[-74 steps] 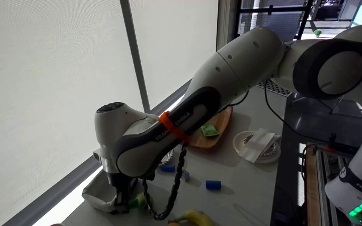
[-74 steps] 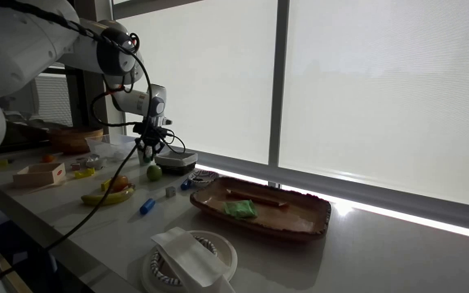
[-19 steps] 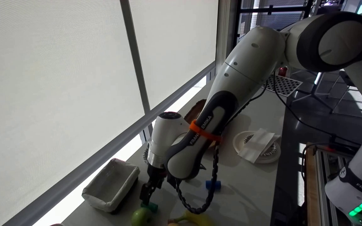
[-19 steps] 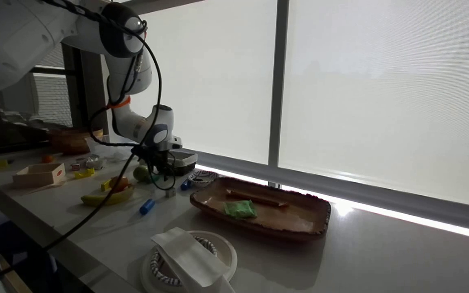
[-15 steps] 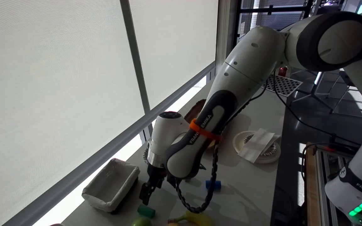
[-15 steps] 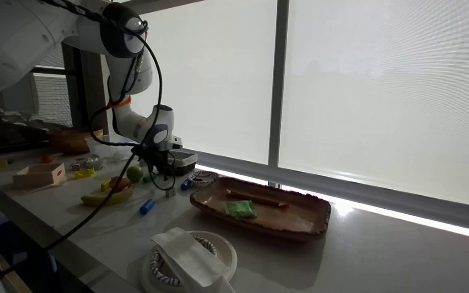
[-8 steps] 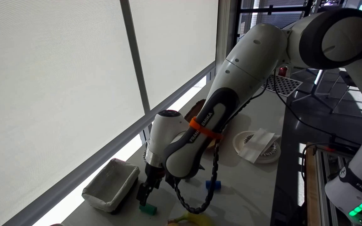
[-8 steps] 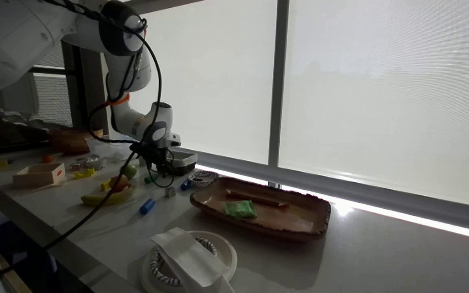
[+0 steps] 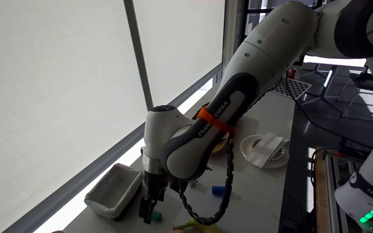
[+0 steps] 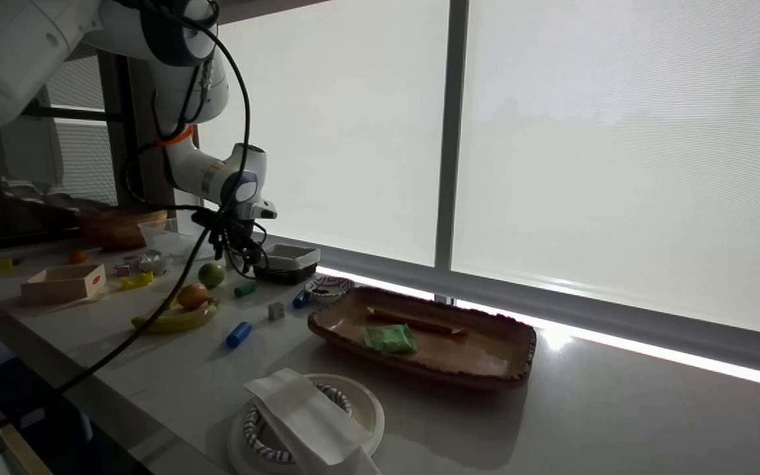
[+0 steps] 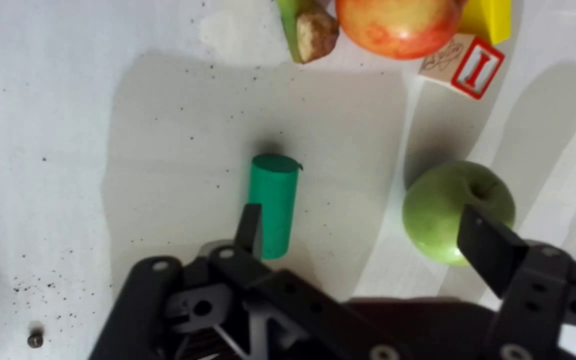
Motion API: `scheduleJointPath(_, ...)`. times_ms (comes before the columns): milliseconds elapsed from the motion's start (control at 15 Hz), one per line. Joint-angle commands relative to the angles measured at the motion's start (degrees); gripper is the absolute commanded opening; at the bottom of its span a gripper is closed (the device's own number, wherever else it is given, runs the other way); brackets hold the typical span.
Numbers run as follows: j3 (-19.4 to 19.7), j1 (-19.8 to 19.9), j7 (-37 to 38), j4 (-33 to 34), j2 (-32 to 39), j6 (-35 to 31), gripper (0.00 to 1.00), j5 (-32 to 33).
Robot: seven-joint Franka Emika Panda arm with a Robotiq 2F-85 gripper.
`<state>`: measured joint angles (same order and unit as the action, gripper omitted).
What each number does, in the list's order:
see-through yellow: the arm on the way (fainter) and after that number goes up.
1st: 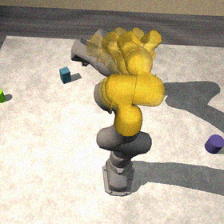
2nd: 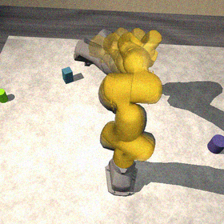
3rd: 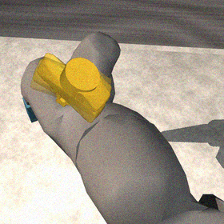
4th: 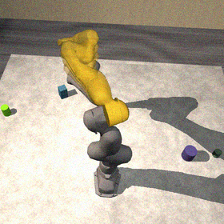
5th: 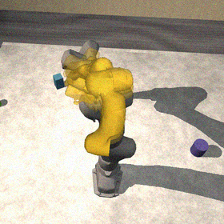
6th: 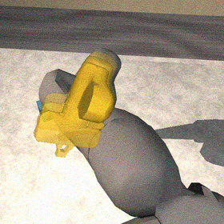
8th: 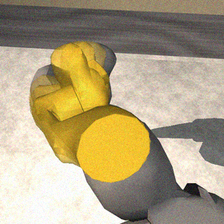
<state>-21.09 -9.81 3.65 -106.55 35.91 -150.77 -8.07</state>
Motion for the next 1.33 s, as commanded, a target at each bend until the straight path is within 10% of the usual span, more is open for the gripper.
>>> scheduleJointPath(0,1.61,-2.79,-1.06,-0.88,-3.92,7.97,1.0,0.11)
scheduleJointPath(467,3.89,-8.5,-0.81,-0.15,-6.42,18.48,1.0,4.16)
scheduleJointPath(1267,9.39,-16.16,4.24,0.55,-2.13,14.03,0.98,17.09)
